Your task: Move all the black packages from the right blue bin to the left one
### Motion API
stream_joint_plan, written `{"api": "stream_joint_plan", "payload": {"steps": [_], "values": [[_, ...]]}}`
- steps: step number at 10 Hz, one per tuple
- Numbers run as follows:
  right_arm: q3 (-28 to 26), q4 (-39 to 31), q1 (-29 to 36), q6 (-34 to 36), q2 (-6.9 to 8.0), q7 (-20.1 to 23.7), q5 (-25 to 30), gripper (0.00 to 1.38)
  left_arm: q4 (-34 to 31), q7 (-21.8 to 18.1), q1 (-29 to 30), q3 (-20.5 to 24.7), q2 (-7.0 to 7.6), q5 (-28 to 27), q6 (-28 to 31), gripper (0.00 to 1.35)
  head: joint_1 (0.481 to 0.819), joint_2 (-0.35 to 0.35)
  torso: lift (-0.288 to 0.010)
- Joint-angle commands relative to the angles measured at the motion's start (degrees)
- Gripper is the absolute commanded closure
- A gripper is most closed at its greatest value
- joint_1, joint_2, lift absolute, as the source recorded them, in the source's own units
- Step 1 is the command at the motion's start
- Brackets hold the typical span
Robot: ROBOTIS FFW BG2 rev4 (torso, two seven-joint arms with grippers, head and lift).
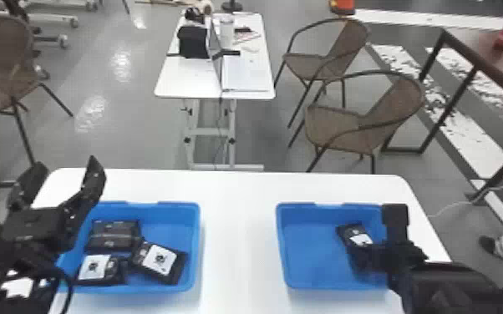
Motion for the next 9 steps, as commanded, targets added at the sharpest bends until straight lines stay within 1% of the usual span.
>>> {"api": "stream_joint_plan", "payload": {"steps": [1,2,3,4,7,9], "values": [[0.1,0.3,-0.1,-0.2,0.01,0.1,-0.2,0.47,0.1,0.0,0.0,0.1,-0.15,0.0,-0.1,0.27,0.695,-0.100,0.000],[0.1,0.3,0.3,-1.7,0.01,0.5,-0.4,1.00,0.1,0.0,0.1,0.1,-0.15,0.1,-0.1,0.27,0.695,-0.099,0.000],[0.0,-1.8,1.8,-3.1,1.07,-1.8,-1.3,1.15,0.2,0.0,0.3,0.3,-0.15,0.3,-0.3,0.27,0.695,-0.096,0.000],[-0.6,-2.1,1.8,-3.3,1.77,-2.0,-0.9,1.15,0.2,0.0,0.4,0.5,-0.15,0.3,-0.7,0.27,0.695,-0.096,0.000],[-0.6,-1.9,2.2,-3.3,1.24,-2.0,-2.2,1.16,0.4,0.0,0.8,0.8,-0.15,1.1,-1.2,0.27,0.695,-0.079,0.000],[-0.7,-1.9,2.7,-4.3,1.33,-2.0,-3.2,1.18,0.4,0.0,0.8,0.8,-0.15,1.1,-1.6,0.27,0.695,-0.080,0.000]]}}
